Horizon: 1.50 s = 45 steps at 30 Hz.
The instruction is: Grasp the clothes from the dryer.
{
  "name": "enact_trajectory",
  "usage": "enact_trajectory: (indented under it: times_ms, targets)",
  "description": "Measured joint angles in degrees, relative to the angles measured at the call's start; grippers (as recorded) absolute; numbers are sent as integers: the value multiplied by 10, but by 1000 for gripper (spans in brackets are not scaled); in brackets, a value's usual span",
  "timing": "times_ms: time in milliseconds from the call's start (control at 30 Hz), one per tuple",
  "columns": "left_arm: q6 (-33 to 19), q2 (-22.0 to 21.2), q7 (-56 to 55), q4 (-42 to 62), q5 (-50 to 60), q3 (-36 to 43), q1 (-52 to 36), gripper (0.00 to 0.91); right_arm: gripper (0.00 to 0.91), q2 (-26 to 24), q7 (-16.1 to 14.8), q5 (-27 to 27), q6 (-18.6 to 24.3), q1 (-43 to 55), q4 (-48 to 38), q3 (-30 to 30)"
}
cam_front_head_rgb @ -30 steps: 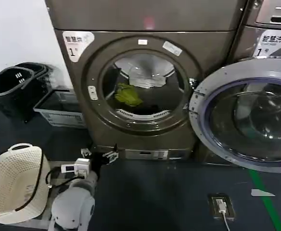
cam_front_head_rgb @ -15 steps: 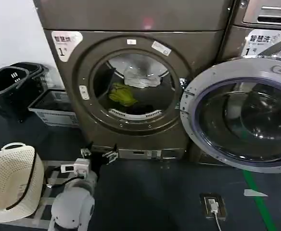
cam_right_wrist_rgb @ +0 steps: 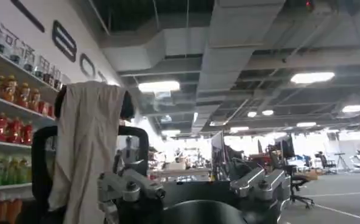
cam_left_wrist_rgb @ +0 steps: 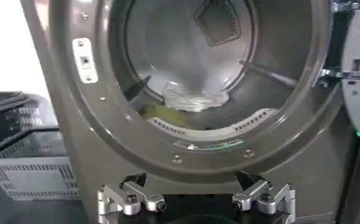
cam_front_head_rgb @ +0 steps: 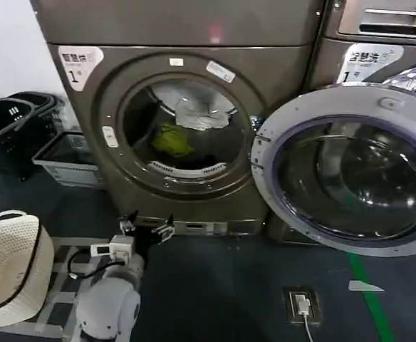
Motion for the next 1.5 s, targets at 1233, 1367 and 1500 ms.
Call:
enact_trajectory:
  times_ms: [1233, 1367, 1500]
  targets:
    - [0, 5, 0, -4, 5, -2, 0, 907, 907, -2, 10, 26, 15, -1, -2, 5]
    - [0, 5, 1, -4, 4, -1, 0, 907, 907, -2, 10, 26, 15, -1, 0, 3]
    - [0, 6, 1, -3, 4, 0, 0, 907, 907, -2, 10, 26, 15, 0, 1, 1]
